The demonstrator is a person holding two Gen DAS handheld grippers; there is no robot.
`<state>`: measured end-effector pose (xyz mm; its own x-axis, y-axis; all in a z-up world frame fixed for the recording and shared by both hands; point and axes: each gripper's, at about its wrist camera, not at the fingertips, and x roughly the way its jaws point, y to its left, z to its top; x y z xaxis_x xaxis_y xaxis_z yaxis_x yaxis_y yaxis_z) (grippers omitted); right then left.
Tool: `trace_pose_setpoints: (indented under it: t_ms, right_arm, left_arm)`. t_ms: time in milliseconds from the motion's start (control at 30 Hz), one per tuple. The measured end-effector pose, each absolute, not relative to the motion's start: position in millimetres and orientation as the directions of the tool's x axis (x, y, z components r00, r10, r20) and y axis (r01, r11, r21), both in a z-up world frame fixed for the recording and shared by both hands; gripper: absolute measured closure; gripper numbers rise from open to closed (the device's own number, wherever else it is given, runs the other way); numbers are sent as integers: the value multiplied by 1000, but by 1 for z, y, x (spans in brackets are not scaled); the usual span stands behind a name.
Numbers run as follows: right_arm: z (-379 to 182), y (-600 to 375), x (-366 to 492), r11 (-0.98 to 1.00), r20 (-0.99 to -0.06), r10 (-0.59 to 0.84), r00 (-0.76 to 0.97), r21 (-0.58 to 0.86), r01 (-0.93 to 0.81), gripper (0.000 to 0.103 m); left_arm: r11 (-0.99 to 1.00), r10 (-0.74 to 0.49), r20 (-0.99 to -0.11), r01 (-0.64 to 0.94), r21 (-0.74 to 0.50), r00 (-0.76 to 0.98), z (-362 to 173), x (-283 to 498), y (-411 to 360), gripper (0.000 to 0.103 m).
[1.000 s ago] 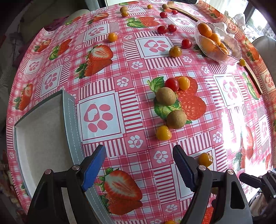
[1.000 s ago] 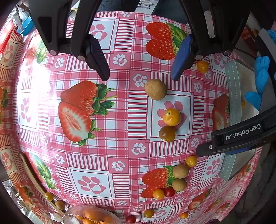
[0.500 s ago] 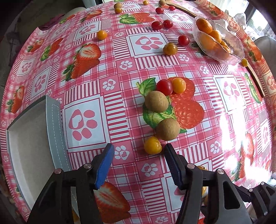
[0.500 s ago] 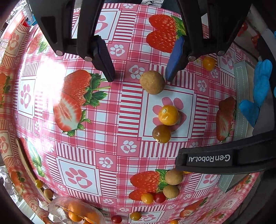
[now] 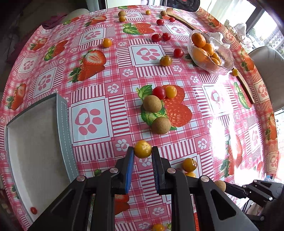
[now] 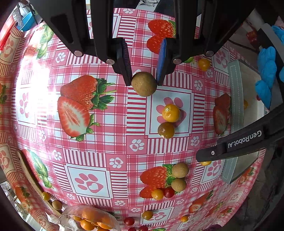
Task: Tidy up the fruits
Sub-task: 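Carry both fruits into the white tray and open both tools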
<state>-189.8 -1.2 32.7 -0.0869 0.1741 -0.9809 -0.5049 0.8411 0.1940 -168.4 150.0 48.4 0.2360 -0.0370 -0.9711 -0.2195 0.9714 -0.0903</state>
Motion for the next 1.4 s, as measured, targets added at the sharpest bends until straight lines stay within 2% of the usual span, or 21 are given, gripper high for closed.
trace_pose_setpoints:
  t_ms: [633, 1033, 1400]
  right_arm:
    - [55, -20, -184, 849, -978, 196, -69, 204, -488, 73]
    - [75, 40, -202, 751, -973, 218, -79, 218, -623, 73]
    - [75, 123, -242, 590, -963, 225, -151, 258, -765, 73]
  left_arm:
    - [918, -40, -962, -369, -142, 270, 80, -257, 189, 82]
    - [850, 29, -963, -514, -117, 267, 79, -311, 232, 82]
    - [741, 111, -976, -670, -44, 187, 53, -368, 282, 82]
